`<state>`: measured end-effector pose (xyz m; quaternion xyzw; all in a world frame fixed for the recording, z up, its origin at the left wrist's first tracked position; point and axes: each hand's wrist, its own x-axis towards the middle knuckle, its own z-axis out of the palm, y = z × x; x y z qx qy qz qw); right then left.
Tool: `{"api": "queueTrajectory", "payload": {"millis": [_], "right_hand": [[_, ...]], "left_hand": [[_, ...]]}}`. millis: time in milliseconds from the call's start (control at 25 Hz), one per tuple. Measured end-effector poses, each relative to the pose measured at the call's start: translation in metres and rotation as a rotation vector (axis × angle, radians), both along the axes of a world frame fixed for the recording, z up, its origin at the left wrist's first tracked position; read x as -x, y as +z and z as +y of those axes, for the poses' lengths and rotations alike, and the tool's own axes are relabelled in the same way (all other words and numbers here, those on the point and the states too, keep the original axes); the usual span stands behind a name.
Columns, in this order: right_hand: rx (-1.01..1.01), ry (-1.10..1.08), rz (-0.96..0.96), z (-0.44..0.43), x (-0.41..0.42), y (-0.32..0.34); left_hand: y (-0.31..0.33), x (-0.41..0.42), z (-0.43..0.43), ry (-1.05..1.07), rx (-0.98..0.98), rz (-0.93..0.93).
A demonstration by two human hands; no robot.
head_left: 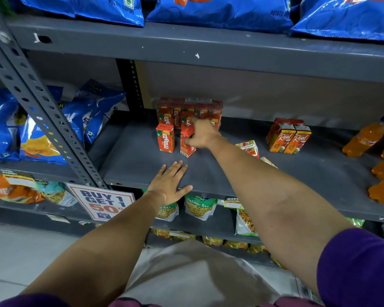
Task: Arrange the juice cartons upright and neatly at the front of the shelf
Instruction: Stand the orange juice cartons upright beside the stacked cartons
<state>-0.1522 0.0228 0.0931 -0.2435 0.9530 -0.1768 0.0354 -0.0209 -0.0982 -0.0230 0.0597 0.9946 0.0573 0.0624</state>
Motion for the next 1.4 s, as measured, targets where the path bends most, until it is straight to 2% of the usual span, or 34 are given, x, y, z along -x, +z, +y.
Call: {"api": "queueTrajectory", "payload": {"millis": [80, 240, 520, 680, 840, 1040, 1200, 1400], "right_hand": [[0.044, 0.062, -0.021, 0.006, -0.003, -0.001], [0.059, 0.074, 0.059, 0.012, 0.001, -0.001], [0.068, 0.049, 0.033, 0.013, -0.002, -0.002], [0.108, -0.001, 0.039, 0.046, -0.003, 0.003], [0.019, -0.103, 0.092, 0.108, -0.008, 0.006], [-0.199, -0.118, 0.038, 0.163, -0.02, 0.002], [-0.48, -0.19, 0.131, 0.178, -0.034, -0.016], [-0.552, -0.336, 0.103, 0.17, -0.041, -0.034]], "left_hand": [[0.0, 0.0, -0.001, -0.002, 0.0, -0.001], [-0.002, 0.0, -0.001, -0.001, -0.006, 0.021], [-0.005, 0.001, 0.001, 0.017, -0.004, 0.014], [-0.004, -0.001, 0.007, 0.03, -0.006, 0.025], [0.0, -0.002, 0.036, -0.04, -0.006, 0.091], [0.009, 0.014, 0.087, -0.077, 0.002, 0.046], [0.006, 0.014, 0.096, -0.044, 0.01, -0.003], [0.003, 0.008, 0.096, -0.017, -0.016, -0.019]]}}
